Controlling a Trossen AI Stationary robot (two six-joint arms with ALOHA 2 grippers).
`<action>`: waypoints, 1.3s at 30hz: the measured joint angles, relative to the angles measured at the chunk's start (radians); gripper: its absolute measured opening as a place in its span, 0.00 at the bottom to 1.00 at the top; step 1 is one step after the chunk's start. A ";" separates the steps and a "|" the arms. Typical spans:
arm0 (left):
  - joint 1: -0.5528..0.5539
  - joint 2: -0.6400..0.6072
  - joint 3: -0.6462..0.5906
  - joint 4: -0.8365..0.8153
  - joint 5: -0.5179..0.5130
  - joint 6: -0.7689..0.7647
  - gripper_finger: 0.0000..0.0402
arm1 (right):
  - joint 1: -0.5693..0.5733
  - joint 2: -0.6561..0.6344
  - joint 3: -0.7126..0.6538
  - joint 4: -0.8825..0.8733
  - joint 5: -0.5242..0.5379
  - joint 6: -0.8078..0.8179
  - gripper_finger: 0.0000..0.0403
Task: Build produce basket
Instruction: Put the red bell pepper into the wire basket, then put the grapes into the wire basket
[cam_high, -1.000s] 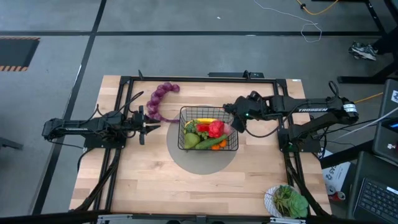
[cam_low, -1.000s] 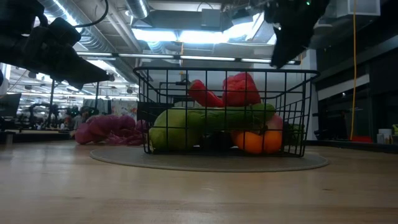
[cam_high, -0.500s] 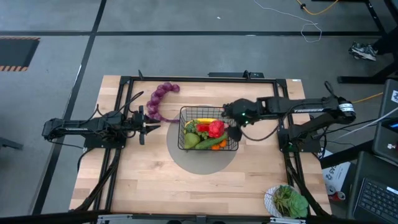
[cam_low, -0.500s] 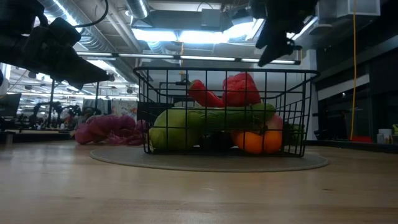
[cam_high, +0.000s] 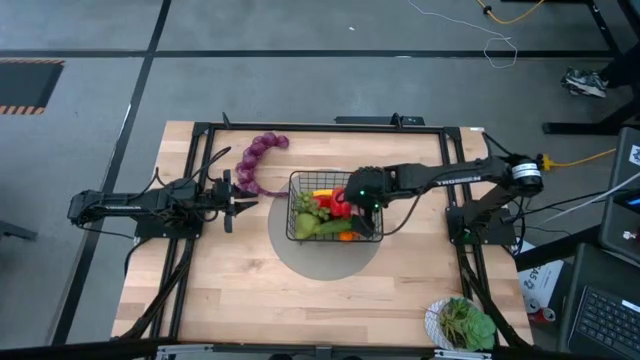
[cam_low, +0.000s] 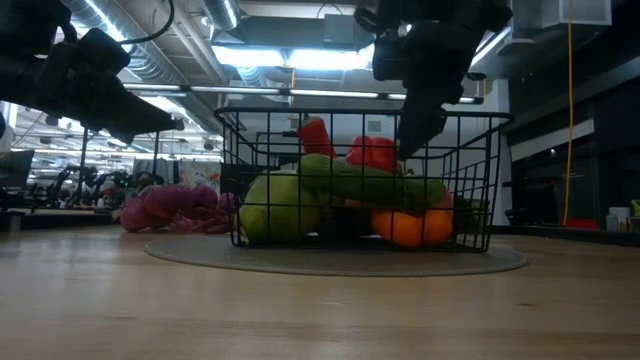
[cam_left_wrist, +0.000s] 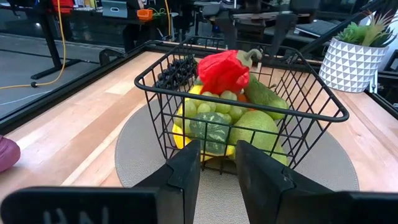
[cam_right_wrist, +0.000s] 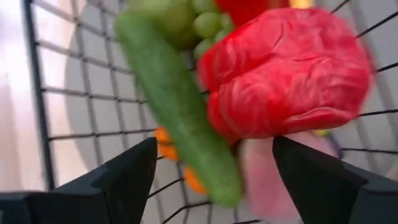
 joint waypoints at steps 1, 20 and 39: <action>0.000 0.000 0.000 0.000 0.000 0.000 0.24 | -0.004 -0.001 0.000 0.001 0.005 -0.007 0.80; 0.000 0.000 0.000 0.000 0.000 0.000 0.24 | -0.008 -0.314 0.001 -0.271 0.354 0.048 0.80; 0.000 0.000 0.000 0.000 0.000 0.000 0.24 | -0.009 -0.381 -0.001 -0.729 0.878 0.620 0.80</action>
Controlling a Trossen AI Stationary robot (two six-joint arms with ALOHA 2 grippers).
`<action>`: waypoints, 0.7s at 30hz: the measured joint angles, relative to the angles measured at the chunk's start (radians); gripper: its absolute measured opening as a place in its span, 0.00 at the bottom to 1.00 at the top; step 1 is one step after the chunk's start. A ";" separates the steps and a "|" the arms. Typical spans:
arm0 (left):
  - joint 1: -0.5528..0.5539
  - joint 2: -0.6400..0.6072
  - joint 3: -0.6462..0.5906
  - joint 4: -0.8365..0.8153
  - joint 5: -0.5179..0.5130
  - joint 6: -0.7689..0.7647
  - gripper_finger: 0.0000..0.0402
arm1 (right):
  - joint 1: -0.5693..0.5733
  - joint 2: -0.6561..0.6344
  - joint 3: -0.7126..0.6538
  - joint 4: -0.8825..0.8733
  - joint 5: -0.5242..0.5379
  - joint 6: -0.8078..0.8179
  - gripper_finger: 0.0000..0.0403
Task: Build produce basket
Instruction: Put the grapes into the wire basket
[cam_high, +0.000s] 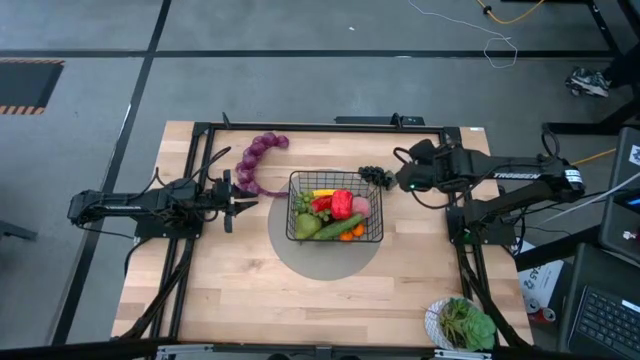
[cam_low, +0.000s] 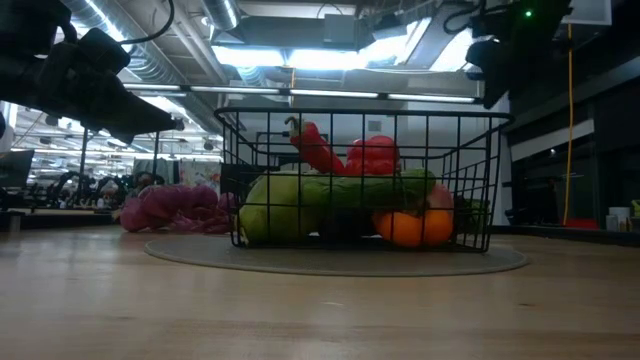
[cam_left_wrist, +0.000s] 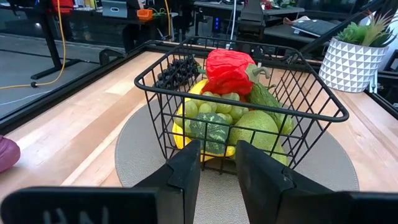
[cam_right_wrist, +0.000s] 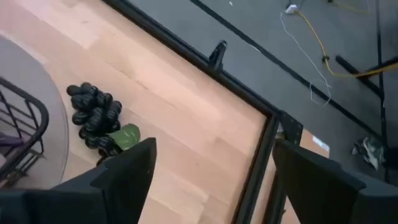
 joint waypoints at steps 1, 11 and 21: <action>0.000 0.000 0.000 0.000 0.000 0.000 0.24 | 0.000 0.000 -0.005 -0.003 0.000 0.017 0.80; 0.000 0.000 0.000 0.000 0.000 0.000 0.24 | -0.099 0.000 -0.127 0.108 -0.151 0.017 0.80; 0.000 0.000 0.000 0.000 0.000 0.000 0.24 | -0.243 0.000 -0.277 0.440 -0.419 -0.126 0.80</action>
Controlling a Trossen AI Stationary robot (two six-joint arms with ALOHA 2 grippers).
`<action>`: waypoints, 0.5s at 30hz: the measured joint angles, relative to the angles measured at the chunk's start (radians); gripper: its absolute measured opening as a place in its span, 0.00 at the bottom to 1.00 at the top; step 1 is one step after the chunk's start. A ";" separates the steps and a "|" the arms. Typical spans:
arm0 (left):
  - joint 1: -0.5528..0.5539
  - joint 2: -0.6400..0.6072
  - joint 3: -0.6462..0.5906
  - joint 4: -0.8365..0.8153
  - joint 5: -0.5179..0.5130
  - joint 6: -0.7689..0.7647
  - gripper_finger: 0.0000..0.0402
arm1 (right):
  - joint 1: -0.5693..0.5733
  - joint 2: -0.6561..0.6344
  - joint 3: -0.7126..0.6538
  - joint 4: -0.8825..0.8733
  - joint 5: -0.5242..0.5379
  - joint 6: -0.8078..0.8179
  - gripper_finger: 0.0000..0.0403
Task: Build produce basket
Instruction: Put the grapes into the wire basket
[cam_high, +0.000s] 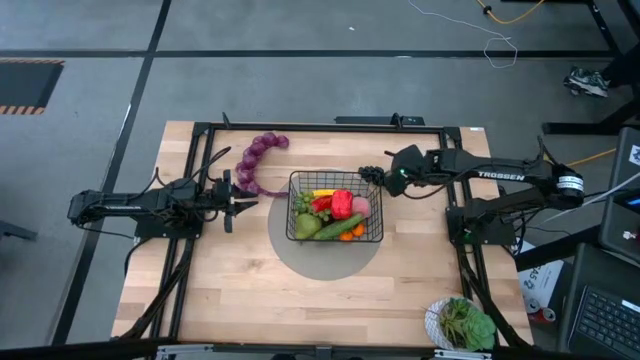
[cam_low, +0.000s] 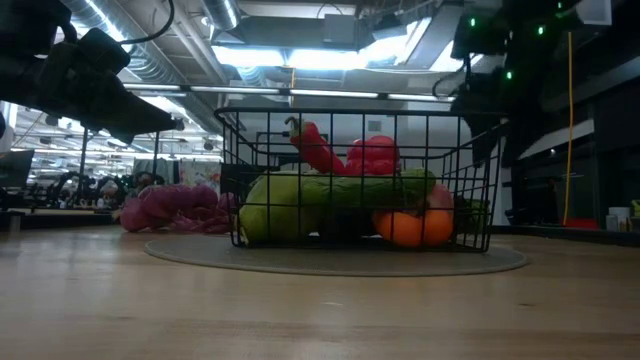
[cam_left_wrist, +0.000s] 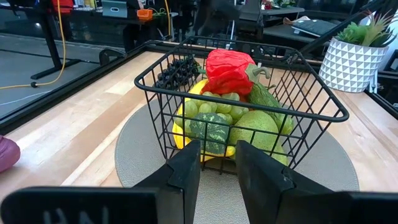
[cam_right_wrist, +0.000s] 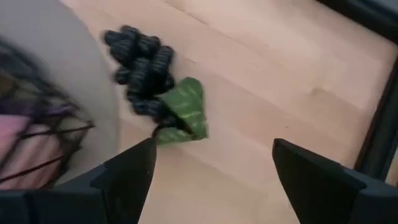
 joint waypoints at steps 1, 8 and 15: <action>0.000 0.000 0.000 0.000 0.000 0.000 0.24 | -0.013 0.000 -0.020 0.016 -0.001 0.002 0.80; 0.000 0.000 0.000 0.000 0.000 0.000 0.24 | -0.082 0.000 -0.177 0.246 -0.117 -0.026 0.80; 0.000 0.000 0.000 0.000 0.000 0.000 0.24 | -0.125 0.000 -0.255 0.426 -0.147 -0.045 0.80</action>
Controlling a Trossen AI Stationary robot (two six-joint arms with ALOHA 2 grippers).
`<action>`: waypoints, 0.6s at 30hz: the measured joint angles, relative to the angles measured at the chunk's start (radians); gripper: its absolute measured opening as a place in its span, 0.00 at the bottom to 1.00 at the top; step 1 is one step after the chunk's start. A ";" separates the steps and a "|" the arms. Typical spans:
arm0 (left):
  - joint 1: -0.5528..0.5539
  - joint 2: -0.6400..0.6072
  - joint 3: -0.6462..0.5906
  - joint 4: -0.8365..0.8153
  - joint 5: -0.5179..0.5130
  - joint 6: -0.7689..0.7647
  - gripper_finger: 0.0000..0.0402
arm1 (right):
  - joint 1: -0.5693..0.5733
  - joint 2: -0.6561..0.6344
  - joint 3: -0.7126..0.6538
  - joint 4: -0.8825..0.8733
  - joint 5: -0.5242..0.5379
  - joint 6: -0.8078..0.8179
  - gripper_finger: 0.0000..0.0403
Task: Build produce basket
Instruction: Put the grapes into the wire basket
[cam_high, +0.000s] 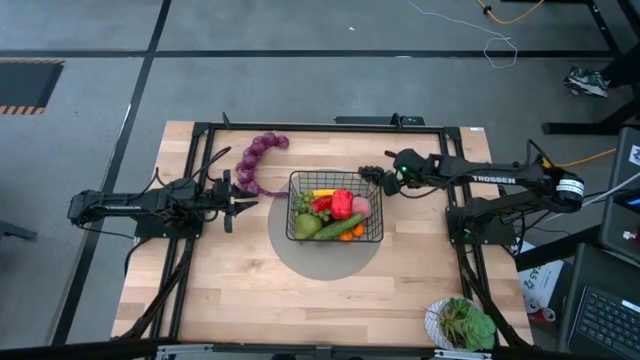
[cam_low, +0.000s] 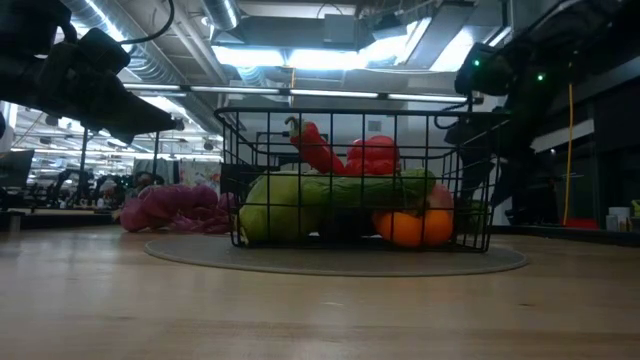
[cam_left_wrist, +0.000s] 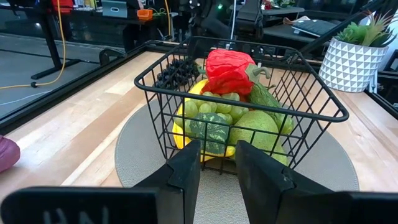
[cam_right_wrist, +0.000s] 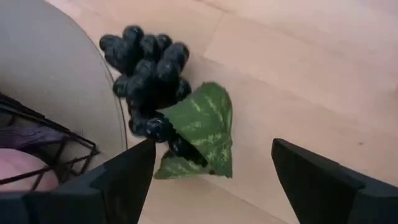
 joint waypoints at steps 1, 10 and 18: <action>0.000 0.000 0.000 0.000 0.000 0.000 0.24 | -0.006 0.000 -0.010 0.012 -0.014 0.000 0.80; 0.000 0.000 0.000 0.000 0.000 0.000 0.24 | -0.030 0.000 -0.118 0.154 -0.045 -0.020 0.80; 0.000 0.000 0.000 0.000 0.000 0.000 0.24 | -0.030 0.000 -0.128 0.269 -0.019 -0.056 0.68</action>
